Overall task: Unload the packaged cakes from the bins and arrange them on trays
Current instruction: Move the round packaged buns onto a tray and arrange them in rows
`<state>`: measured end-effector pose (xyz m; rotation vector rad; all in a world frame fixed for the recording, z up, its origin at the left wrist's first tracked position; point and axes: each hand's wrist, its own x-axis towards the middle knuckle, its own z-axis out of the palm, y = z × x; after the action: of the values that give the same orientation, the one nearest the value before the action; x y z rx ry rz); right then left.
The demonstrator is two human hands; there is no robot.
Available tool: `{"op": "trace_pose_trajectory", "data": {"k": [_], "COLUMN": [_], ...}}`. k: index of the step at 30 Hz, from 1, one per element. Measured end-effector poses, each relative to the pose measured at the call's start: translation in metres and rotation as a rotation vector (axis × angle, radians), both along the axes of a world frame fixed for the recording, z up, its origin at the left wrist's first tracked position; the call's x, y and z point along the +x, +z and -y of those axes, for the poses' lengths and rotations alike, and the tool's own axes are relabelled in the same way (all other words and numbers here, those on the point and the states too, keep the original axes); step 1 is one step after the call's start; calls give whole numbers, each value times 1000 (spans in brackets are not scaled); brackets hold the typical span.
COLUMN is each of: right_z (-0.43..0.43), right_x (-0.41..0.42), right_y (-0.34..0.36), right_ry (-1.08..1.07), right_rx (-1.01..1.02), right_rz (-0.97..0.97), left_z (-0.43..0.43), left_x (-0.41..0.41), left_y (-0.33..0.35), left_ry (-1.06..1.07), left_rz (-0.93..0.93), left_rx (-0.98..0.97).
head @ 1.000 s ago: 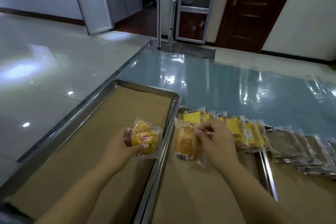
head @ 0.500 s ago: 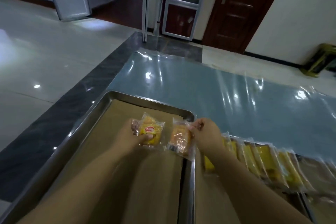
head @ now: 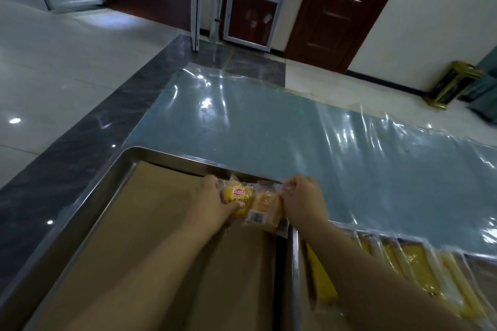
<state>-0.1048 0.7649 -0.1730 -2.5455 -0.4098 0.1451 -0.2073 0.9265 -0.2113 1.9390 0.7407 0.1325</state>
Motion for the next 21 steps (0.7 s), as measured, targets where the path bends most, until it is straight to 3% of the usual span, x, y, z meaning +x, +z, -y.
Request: {"op": "trace_pose_trajectory", "data": {"k": [4,12,18,21], "right_z": [-2,19,72,111], "right_x": [2,-27,-79,-106], "right_y": [5,42,74,87], "right_ry": [8,62,119,167], "right_rx": [-165,-162,-40,-71], "right_rz": [-2,24,47,101], "left_z": [3,-3,38,73], "left_x": [-1,-46,-87,-112], "left_y": [1,40,82,100], "left_ry": [17,12,-82,-169], "left_rz": [-107,-84,68,105], "left_rx": [317,372,259,362]}}
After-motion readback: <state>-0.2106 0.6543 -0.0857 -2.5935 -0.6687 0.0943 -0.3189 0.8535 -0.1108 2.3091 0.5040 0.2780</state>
